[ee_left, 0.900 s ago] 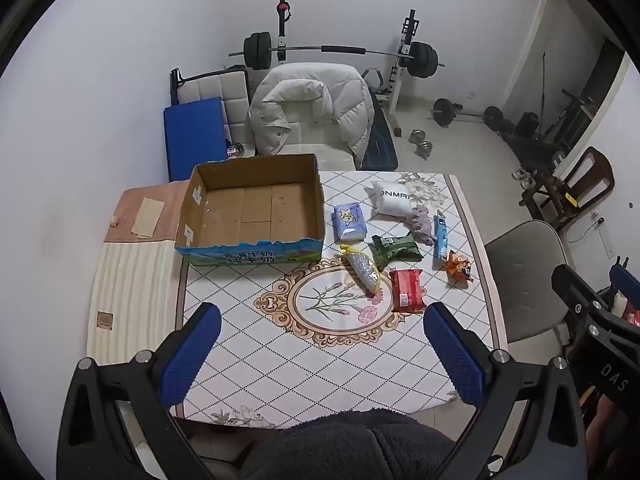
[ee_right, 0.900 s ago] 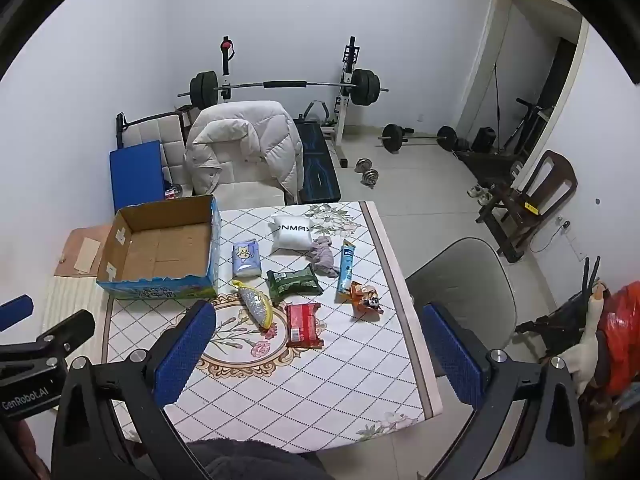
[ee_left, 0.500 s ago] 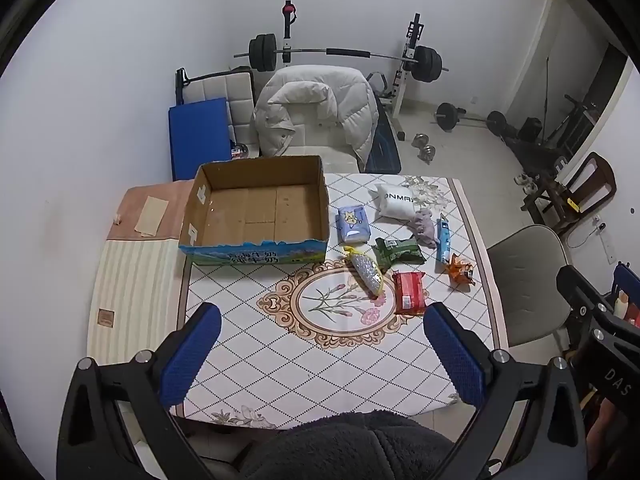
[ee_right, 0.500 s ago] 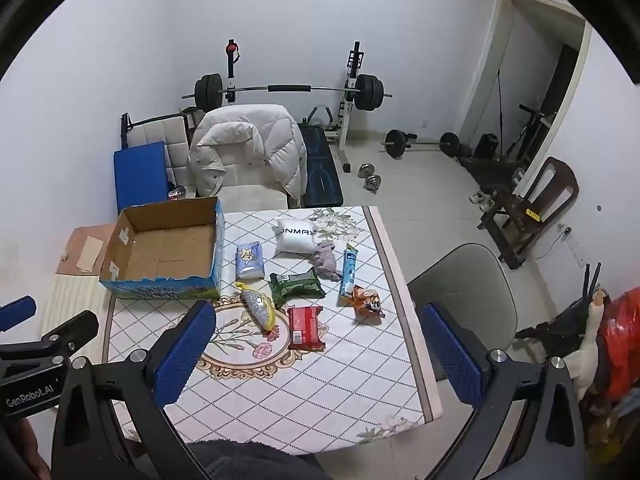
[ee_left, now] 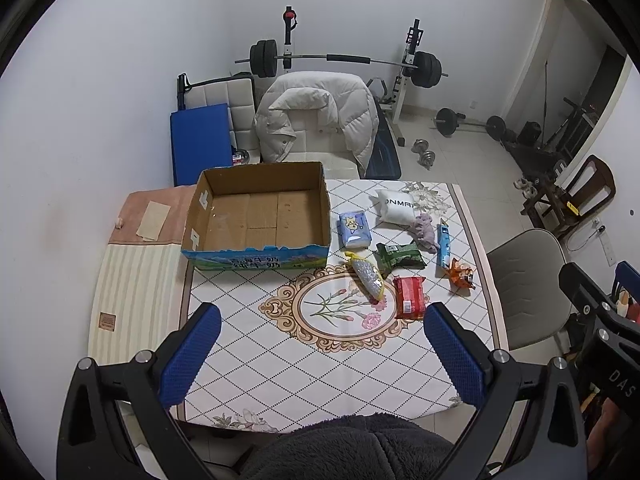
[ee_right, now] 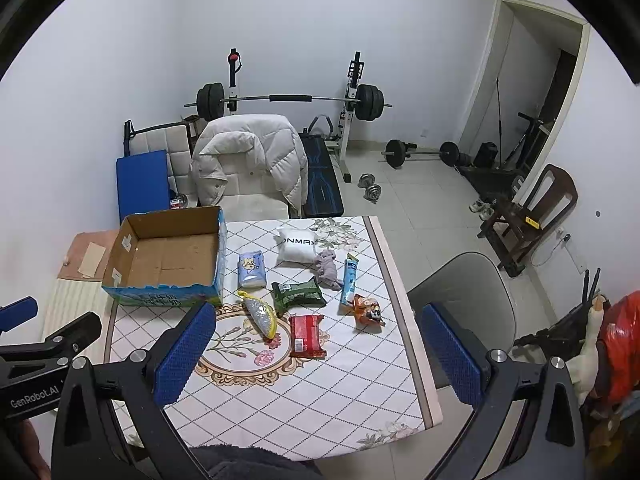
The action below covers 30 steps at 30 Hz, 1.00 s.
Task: Organize soft objects
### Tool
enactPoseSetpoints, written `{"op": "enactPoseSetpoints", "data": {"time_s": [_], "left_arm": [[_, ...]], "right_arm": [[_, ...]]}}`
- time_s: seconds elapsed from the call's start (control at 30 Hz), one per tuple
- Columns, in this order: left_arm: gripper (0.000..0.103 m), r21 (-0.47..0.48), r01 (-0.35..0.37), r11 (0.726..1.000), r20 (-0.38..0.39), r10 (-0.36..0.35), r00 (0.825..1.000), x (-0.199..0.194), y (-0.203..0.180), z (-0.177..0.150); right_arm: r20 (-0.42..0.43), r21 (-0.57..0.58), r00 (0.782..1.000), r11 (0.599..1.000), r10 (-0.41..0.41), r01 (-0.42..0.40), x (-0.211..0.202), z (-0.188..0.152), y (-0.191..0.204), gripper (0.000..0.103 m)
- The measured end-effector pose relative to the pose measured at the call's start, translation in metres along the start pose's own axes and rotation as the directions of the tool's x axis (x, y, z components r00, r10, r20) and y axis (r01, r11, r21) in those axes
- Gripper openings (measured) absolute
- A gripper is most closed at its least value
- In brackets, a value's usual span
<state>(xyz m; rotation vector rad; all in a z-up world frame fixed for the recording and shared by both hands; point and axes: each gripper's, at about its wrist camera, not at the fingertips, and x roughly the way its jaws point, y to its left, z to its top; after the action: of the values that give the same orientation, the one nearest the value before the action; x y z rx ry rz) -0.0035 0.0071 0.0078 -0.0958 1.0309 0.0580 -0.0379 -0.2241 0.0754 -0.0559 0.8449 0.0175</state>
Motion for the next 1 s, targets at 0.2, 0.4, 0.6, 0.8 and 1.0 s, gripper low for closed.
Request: {"op": "enactPoseSetpoints", "data": {"time_s": [0.2,0.4,0.6,0.8,1.0], "left_arm": [[0.103,0.001,0.000,1.000,0.004,0.000,1.000,-0.0013,-0.0011,-0.0008],[0.103,0.000,0.000,1.000,0.015,0.000,1.000,-0.0046,0.0028,0.0014],[0.103,0.000,0.000,1.000,0.022,0.000,1.000,-0.0056,0.0042,0.0035],[0.103,-0.001,-0.001,1.000,0.023,0.001,1.000,-0.0057,0.0038,0.0051],[0.103,0.000,0.000,1.000,0.024,0.000,1.000,-0.0057,0.0043,0.0041]], "right_arm": [[0.003,-0.003,1.000,1.000,-0.004,0.004,-0.0003,-0.0003,0.0022,0.103],[0.004,-0.005,1.000,1.000,-0.003,0.003,-0.0024,0.0002,0.0033,0.103],[0.004,-0.005,1.000,1.000,-0.004,0.004,-0.0019,0.0003,0.0044,0.103],[0.007,-0.004,1.000,1.000,-0.005,0.005,-0.0067,0.0011,0.0049,0.103],[0.006,-0.005,1.000,1.000,-0.005,0.005,-0.0057,0.0003,0.0053,0.103]]}}
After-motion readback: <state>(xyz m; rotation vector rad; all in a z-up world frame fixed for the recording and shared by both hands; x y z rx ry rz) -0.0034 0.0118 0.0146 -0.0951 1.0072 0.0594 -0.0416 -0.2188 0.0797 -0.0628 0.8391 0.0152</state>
